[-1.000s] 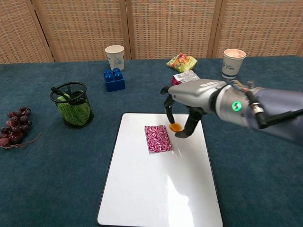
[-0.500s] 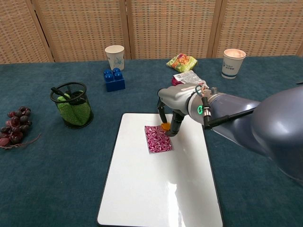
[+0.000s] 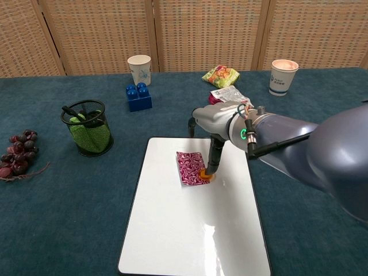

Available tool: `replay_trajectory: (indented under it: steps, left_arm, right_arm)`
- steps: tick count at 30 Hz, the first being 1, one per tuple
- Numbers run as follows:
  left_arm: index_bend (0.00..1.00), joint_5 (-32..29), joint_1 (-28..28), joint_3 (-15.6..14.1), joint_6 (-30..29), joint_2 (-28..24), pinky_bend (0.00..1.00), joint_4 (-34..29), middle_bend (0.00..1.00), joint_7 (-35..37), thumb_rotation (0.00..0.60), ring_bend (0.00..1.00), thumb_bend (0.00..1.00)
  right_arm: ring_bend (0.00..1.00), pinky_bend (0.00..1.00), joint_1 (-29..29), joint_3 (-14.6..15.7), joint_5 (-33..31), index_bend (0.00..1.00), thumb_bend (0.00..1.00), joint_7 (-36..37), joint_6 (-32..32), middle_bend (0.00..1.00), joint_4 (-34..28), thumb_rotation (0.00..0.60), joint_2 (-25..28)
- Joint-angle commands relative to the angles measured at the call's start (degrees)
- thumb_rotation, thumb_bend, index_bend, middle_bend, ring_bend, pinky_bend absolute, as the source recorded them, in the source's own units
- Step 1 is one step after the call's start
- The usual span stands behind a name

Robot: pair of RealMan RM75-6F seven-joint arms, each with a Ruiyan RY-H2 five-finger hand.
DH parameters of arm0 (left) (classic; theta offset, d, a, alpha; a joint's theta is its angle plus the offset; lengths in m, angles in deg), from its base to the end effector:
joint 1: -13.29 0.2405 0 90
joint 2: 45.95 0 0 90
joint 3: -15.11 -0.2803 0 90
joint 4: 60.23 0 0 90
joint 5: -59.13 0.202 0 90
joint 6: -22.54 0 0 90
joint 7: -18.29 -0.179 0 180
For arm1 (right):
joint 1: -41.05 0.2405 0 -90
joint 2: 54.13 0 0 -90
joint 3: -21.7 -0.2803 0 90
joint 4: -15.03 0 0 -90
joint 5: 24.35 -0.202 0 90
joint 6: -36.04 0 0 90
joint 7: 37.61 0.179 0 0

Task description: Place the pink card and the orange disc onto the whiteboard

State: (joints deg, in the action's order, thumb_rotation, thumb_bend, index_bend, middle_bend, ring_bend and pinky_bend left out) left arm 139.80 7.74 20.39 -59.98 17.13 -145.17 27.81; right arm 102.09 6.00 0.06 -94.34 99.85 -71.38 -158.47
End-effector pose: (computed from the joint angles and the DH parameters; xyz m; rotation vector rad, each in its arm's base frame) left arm -0.3653 0.2312 0.2067 -1.2757 -0.9404 -0.8995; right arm -0.0589 -0.3901 -0.1051 1.9111 -0.9246 0.6055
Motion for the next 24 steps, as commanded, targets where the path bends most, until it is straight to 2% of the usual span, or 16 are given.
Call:
replay_trajectory:
  steps: [1, 5, 9, 12, 14, 16, 19, 24]
  left_arm:
    - [0.0, -0.1, 0.0, 0.1, 0.0, -0.1, 0.0, 0.0, 0.0, 0.2, 0.6, 0.0, 0.0]
    - [0.0, -0.1, 0.0, 0.1, 0.0, -0.1, 0.0, 0.1, 0.0, 0.5, 0.6, 0.0, 0.0]
    - [0.0, 0.1, 0.0, -0.1, 0.2, -0.1, 0.0, 0.3, 0.0, 0.5, 0.6, 0.0, 0.0]
    - [0.0, 0.4, 0.0, -0.3, 0.1, 0.1, 0.0, 0.4, 0.0, 0.3, 0.6, 0.0, 0.0]
    - [0.0, 0.8, 0.0, -0.4, -0.1, 0.3, 0.0, 0.3, 0.0, 0.1, 0.6, 0.0, 0.0]
    - [0.0, 1.2, 0.0, -0.6, -0.3, 0.4, 0.0, 0.4, 0.0, -0.3, 0.6, 0.0, 0.0]
    - [0.0, 1.7, 0.2, -0.9, -0.9, 0.8, 0.0, 0.5, 0.0, -1.2, 0.6, 0.0, 0.0]
    - [0.0, 1.8, 0.4, -0.8, -1.5, 1.2, 0.0, 0.6, 0.0, -1.9, 0.6, 0.0, 0.0]
  right_arm:
    - [0.0, 0.0, 0.0, 0.0, -0.3, 0.22, 0.01, -0.1, 0.5, 0.0, -0.7, 0.6, 0.5]
    - [0.0, 0.0, -0.8, -0.4, 1.0, 0.22, 0.04, 1.1, 1.8, 0.0, -4.3, 0.6, 3.1]
    - [0.0, 0.0, -3.5, 0.7, 5.6, 0.22, 0.05, 3.3, 3.7, 0.0, -11.0, 0.6, 9.3]
    - [0.0, 0.0, -7.6, 3.3, 12.7, 0.21, 0.05, 7.2, 5.8, 0.0, -16.2, 0.6, 16.4]
    - [0.0, 0.0, -10.4, 5.2, 17.9, 0.14, 0.04, 10.6, 6.7, 0.0, -18.0, 0.6, 20.3]
    - [0.0, 0.0, -13.3, 7.0, 21.9, 0.07, 0.01, 13.3, 8.7, 0.0, -18.2, 0.6, 23.7]
    - [0.0, 0.0, -20.4, 12.0, 33.4, 0.0, 0.0, 24.0, 12.2, 0.0, -16.5, 0.6, 30.6]
    - [0.0, 0.0, -29.5, 16.8, 43.2, 0.0, 0.0, 39.1, 17.5, 0.0, -10.0, 0.6, 35.1]
